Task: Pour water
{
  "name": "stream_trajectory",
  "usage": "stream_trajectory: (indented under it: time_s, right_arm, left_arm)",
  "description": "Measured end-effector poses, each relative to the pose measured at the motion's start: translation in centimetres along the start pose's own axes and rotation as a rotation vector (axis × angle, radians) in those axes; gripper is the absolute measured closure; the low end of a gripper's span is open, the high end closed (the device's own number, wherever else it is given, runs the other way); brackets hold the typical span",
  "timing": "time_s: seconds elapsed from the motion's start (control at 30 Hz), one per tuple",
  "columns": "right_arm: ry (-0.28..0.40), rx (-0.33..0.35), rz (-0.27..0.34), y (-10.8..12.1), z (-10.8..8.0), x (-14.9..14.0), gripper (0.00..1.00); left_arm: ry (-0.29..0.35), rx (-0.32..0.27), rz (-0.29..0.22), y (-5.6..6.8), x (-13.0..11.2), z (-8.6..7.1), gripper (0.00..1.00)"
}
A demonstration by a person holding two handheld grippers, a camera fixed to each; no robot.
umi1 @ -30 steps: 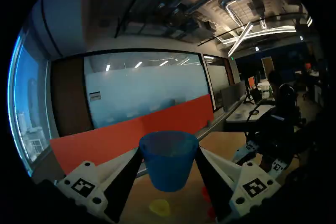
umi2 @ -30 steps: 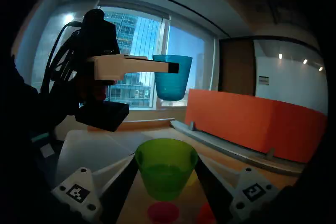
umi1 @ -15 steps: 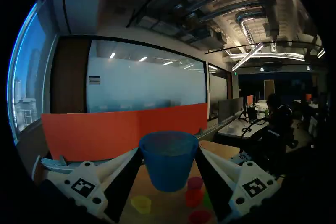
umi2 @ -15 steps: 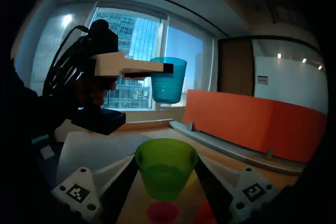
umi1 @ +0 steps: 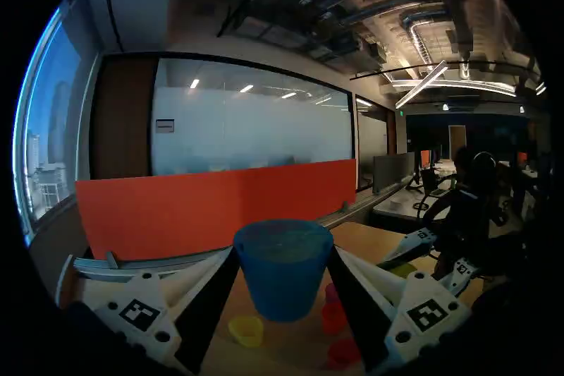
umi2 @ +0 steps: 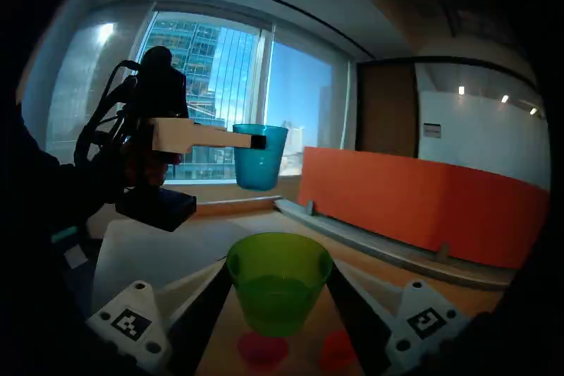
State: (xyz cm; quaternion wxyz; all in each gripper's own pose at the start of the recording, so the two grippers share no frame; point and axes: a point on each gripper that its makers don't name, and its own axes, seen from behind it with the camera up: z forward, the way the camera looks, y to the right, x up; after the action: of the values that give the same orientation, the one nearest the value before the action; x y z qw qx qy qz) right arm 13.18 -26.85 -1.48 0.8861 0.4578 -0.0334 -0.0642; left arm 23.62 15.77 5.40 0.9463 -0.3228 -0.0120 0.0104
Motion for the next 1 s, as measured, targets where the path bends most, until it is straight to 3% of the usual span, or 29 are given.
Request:
stream_trajectory:
  time_s: [0.5, 0.8, 1.0]
  right_arm:
    - [-0.02, -0.071, 0.017, 3.0, -3.4, -0.3, 0.1]
    - [-0.042, -0.096, 0.009, 3.9, -4.8, -0.7, 0.1]
    - [-0.052, -0.105, 0.02, 4.4, -5.3, -1.0, 0.09]
  left_arm:
    - [-0.031, 0.022, 0.003, -1.0, -2.1, -1.2, 0.15]
    - [-0.063, 0.009, -0.006, -0.4, -4.0, -0.9, 0.14]
    - [-0.1, 0.005, 0.024, -0.1, -5.8, -0.9, 0.14]
